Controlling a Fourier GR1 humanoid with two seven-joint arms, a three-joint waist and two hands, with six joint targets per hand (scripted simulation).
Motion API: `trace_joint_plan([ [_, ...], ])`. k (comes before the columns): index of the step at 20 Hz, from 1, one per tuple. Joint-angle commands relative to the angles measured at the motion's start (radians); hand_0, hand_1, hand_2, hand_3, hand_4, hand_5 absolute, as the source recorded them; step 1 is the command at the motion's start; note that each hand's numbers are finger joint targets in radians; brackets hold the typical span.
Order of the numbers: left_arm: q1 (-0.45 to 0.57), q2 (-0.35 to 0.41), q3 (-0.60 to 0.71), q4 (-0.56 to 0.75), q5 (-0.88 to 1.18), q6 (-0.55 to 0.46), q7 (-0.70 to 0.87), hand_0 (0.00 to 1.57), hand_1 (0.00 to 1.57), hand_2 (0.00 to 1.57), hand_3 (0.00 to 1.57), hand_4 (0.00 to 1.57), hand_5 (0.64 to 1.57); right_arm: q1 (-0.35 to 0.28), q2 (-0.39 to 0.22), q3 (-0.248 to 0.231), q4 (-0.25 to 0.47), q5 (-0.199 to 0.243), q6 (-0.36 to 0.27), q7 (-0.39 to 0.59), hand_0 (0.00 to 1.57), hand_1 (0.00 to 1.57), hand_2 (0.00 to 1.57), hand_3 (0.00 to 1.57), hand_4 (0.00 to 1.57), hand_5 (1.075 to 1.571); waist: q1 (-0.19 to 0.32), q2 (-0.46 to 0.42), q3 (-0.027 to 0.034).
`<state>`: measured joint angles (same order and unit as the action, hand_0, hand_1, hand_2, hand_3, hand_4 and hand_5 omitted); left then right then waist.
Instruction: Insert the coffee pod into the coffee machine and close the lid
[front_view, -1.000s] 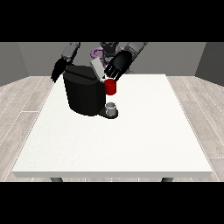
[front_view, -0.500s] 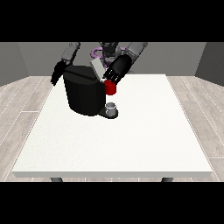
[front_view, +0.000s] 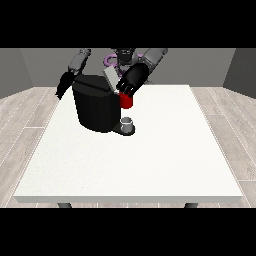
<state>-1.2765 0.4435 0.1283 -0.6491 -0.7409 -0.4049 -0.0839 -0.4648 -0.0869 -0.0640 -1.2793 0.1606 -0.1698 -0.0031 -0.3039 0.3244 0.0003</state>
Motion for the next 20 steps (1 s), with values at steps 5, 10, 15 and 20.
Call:
trace_joint_plan([
  [5,0.002,0.009,0.004,0.005,-0.009,0.025,-0.027,1.2,1.2,1.22,1.18,0.36,1.571,0.013,-0.025,-0.023,0.008,-0.027,0.033,-0.021,0.0,0.0,0.0,0.0,0.0,1.571,-0.005,-0.005,0.0002],
  [10,-0.015,0.027,-0.028,0.004,-0.063,0.08,-0.049,1.23,1.23,1.24,1.16,0.0,1.571,-0.026,0.015,0.011,-0.001,0.023,-0.033,0.007,0.0,0.0,0.0,0.0,0.0,1.571,0.0,0.039,-0.0001],
  [15,0.011,0.039,-0.073,0.013,-0.116,0.104,-0.084,1.17,1.17,1.19,1.07,0.0,1.571,-0.034,0.028,0.016,-0.03,0.019,-0.04,0.055,0.0,0.0,0.0,0.0,0.0,1.571,-0.007,0.019,-0.0003],
  [20,0.028,0.024,-0.064,0.013,-0.104,0.09,-0.094,1.1,1.1,1.13,0.99,0.0,1.571,-0.018,-0.012,-0.027,0.006,-0.001,-0.021,0.007,0.0,0.0,0.0,0.0,0.0,1.571,0.019,0.024,0.0002],
])
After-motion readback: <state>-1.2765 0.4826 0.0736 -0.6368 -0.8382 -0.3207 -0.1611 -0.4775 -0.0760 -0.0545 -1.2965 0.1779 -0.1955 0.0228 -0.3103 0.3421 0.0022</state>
